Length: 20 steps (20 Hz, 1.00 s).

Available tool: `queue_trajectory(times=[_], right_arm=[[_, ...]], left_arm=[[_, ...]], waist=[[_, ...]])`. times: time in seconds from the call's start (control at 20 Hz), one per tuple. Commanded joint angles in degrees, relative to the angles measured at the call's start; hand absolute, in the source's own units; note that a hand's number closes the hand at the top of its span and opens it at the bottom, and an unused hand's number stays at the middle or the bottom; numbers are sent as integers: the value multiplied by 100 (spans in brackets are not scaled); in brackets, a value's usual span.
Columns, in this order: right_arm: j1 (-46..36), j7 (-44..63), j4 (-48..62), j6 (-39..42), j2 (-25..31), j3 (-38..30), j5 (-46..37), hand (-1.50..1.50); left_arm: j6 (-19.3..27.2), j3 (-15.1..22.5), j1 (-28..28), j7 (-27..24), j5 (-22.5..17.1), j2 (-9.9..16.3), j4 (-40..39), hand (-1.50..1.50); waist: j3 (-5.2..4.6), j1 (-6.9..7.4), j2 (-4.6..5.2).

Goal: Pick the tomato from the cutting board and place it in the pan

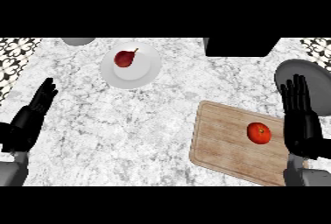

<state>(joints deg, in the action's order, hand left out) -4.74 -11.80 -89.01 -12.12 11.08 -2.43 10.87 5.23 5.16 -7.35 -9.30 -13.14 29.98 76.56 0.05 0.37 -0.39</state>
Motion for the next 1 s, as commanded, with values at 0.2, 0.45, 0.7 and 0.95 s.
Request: queue_trajectory(times=[0.2, 0.45, 0.7, 0.95], right_arm=[[-1122, 407, 518, 1182, 1517, 1144, -1485, 150], [-1379, -488, 1012, 265, 2141, 1360, -3372, -150], [-1648, -1086, 1173, 461, 1976, 1409, -3468, -150], [-1771, 785, 1025, 1509, 2770, 2620, -4968, -150]], left_arm=[[-313, 715, -84, 711, -485, -997, 347, 0], [-297, 1058, -135, 1321, -883, -1665, 405, 0], [-82, 1005, 261, 1703, -805, -1587, 967, 0], [-102, 972, 28, 1710, -822, -1581, 730, 0]], waist=[[-31, 262, 116], [4, 177, 113], [-3, 36, 36], [-53, 42, 12]])
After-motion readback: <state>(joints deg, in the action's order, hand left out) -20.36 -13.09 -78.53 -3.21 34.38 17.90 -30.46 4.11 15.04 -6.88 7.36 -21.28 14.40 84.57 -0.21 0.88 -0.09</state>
